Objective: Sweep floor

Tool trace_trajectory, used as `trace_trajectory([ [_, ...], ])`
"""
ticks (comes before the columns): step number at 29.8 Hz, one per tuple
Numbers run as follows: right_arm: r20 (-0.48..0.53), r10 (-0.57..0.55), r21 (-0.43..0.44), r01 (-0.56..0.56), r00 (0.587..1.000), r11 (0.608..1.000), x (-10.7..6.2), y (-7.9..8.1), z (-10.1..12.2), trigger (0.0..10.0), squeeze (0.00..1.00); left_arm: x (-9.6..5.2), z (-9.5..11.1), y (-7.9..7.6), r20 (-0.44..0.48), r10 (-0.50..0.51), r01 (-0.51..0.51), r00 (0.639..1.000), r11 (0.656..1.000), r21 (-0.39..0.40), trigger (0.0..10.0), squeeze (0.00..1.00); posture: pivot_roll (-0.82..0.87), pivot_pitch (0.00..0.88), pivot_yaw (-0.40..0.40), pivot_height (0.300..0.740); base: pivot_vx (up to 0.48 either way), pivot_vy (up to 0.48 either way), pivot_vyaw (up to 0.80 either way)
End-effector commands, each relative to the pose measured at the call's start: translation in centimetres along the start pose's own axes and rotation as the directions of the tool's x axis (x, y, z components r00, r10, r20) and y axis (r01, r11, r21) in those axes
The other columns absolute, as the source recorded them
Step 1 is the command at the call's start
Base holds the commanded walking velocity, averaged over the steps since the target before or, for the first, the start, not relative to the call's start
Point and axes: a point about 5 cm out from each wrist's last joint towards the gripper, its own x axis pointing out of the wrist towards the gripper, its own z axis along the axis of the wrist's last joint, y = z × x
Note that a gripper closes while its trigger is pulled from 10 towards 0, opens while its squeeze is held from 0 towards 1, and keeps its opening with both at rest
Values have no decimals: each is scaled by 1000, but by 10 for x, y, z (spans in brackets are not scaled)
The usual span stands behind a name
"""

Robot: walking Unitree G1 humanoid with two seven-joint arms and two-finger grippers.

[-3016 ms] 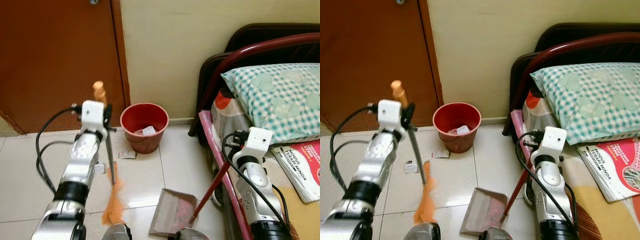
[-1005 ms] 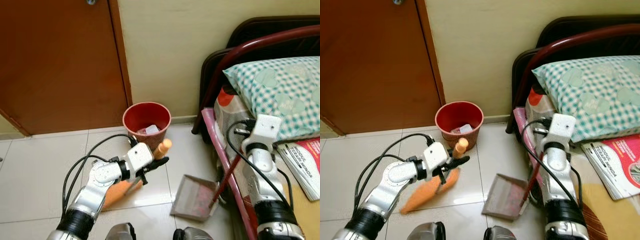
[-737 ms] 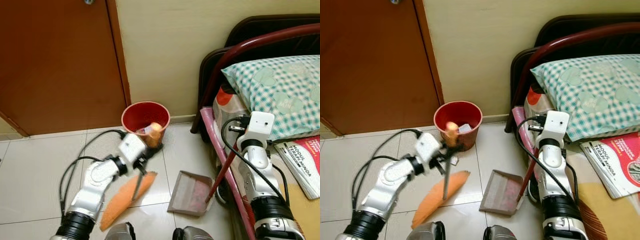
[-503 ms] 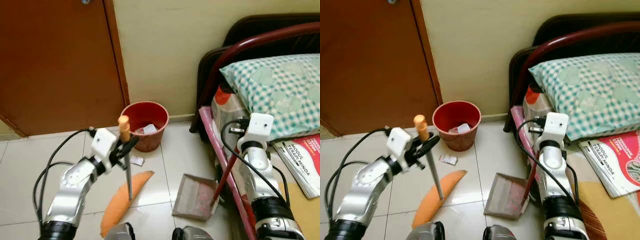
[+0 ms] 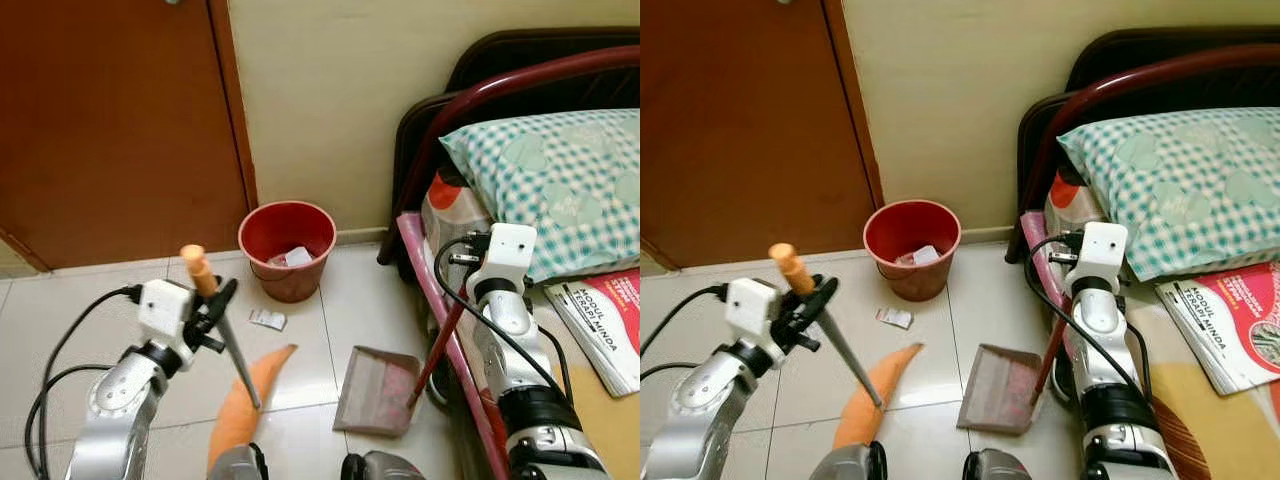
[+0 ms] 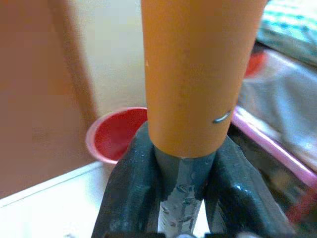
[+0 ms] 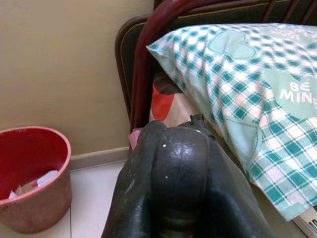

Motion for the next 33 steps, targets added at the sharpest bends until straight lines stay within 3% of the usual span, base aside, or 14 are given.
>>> trace_trajectory([
  [1,6,10,-4,-10,1000,1000,2,1,1,10000,0,-10,6,18,31,148,-149,989,988,47,10000,0,73,115,-49,740,0,0,0],
  [5,1,29,1,-29,1000,1000,3,7,0,10000,0,-17,7,32,42,292,-294,955,954,56,10000,0,87,113,-51,740,0,0,0],
  [12,4,36,0,-36,999,999,4,8,1,10000,0,-16,4,32,34,332,-333,943,941,55,10000,0,85,113,-50,740,0,0,0],
  [24,23,45,6,-46,999,999,4,12,3,10000,0,43,19,53,96,369,-377,925,922,87,10000,0,52,104,-52,740,0,0,0],
  [26,34,37,12,-37,999,999,3,10,3,10000,0,64,26,49,110,342,-352,933,932,90,10000,0,41,106,-50,740,0,0,0],
  [30,35,29,19,-30,999,999,2,9,2,10000,0,79,31,42,115,304,-315,946,943,104,10000,0,38,107,-48,740,0,0,0],
  [33,34,25,31,-26,999,999,1,11,1,10000,0,102,37,32,119,246,-259,962,959,116,10000,0,25,106,-41,740,0,0,0],
])
